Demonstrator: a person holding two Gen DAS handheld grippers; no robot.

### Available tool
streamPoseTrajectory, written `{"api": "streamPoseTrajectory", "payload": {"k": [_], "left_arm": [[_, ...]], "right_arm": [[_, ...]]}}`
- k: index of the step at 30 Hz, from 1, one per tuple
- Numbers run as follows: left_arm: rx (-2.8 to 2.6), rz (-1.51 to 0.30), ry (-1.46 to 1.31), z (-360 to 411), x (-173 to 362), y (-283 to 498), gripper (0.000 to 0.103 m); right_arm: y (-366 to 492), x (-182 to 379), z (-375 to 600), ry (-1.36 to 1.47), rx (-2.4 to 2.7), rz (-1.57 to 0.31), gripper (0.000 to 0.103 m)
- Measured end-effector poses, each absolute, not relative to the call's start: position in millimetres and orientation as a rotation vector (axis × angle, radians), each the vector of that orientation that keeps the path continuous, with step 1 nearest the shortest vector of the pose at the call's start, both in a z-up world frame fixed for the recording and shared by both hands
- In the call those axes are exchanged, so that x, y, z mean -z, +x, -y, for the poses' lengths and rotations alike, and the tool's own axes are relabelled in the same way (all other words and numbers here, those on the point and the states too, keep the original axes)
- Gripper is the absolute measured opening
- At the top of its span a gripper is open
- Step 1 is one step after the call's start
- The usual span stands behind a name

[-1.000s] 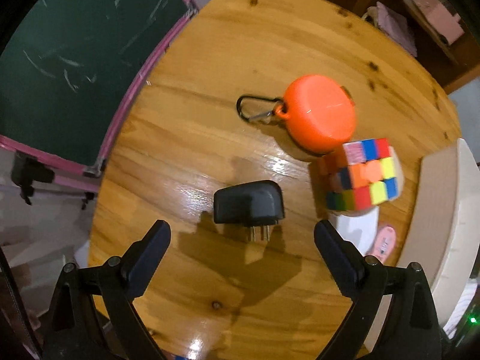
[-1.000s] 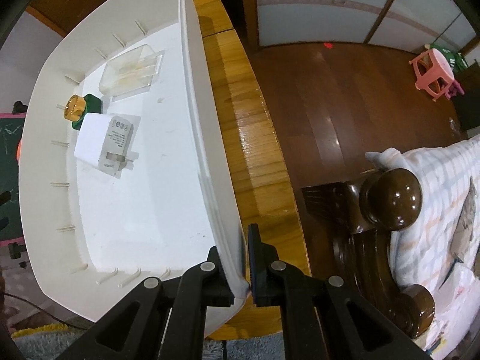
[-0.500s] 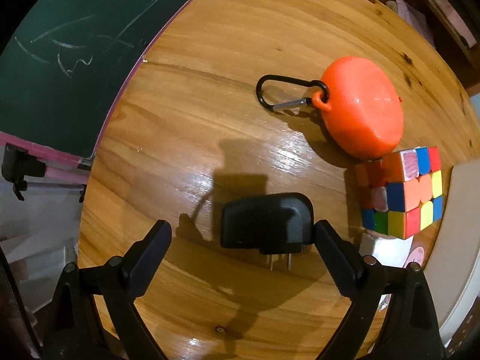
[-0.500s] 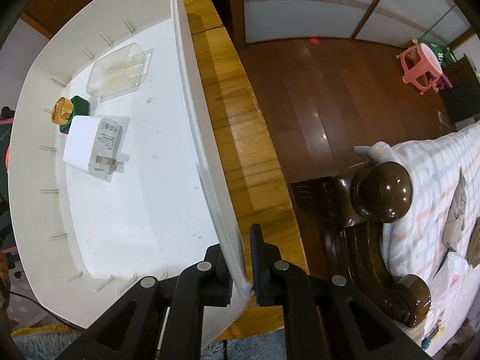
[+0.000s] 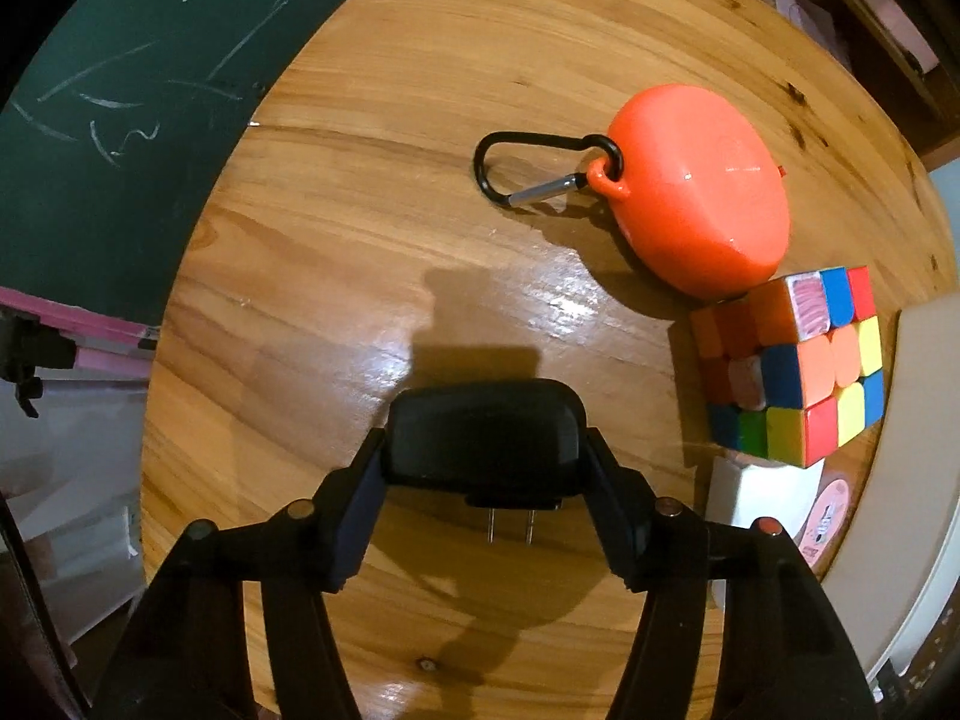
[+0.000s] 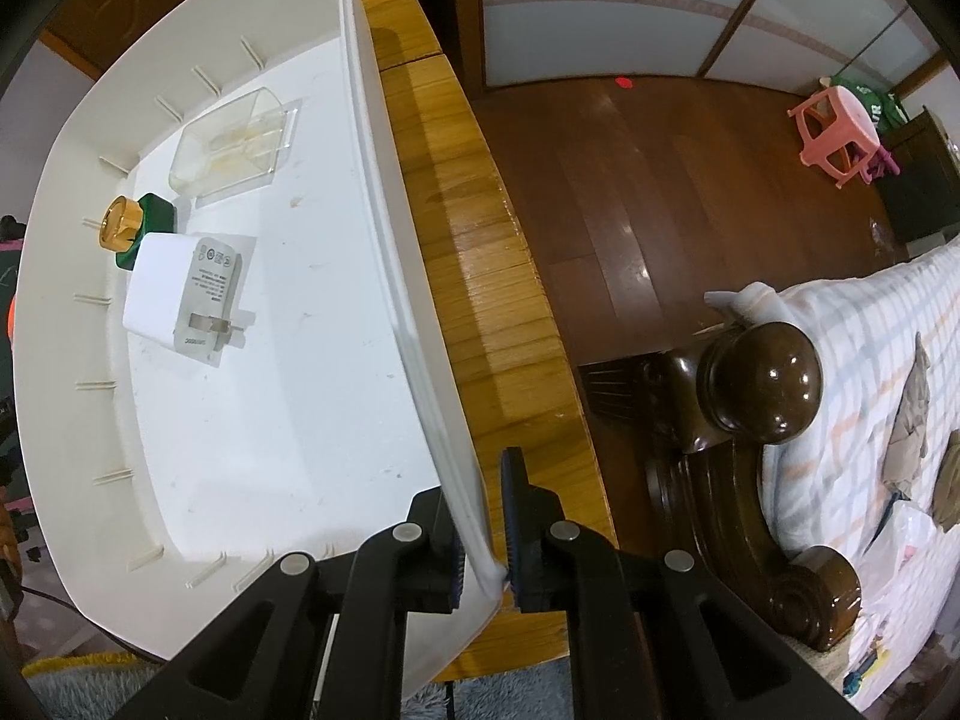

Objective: Organize rigid objects
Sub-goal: 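Carry the black plug adapter with the left tool into the bin and release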

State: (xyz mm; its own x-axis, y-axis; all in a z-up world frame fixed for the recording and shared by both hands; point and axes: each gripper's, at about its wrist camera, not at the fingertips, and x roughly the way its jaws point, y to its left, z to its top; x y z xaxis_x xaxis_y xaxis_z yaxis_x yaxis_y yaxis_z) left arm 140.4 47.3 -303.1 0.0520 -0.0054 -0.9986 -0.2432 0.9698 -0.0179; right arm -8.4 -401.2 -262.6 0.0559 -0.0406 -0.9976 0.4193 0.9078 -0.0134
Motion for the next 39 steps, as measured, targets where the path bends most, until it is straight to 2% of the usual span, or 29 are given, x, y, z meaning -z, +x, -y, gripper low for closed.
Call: {"api": "streamPoseTrajectory", "payload": {"k": [19, 30, 34, 39], "left_arm": [[-0.033, -1.266, -0.019, 17.3, 168.4, 107.5, 0.066], [0.145, -1.128, 0.056, 88.1, 87.2, 86.3, 0.066], [0.207, -1.088, 0.092, 116.1, 66.1, 84.1, 0.066], [0.27, -1.095, 0.135, 153.0, 66.0, 93.7, 0.066]], "right_arm": [[-11.1, 261.1, 402.6, 0.304, 0.313, -1.46, 0.009], [-18.4, 260.0, 410.0, 0.357, 0.255, -1.421, 0.007], [-21.3, 261.7, 412.3, 0.383, 0.233, -1.411, 0.007], [-23.2, 261.5, 412.7, 0.381, 0.216, -1.398, 0.007]]}}
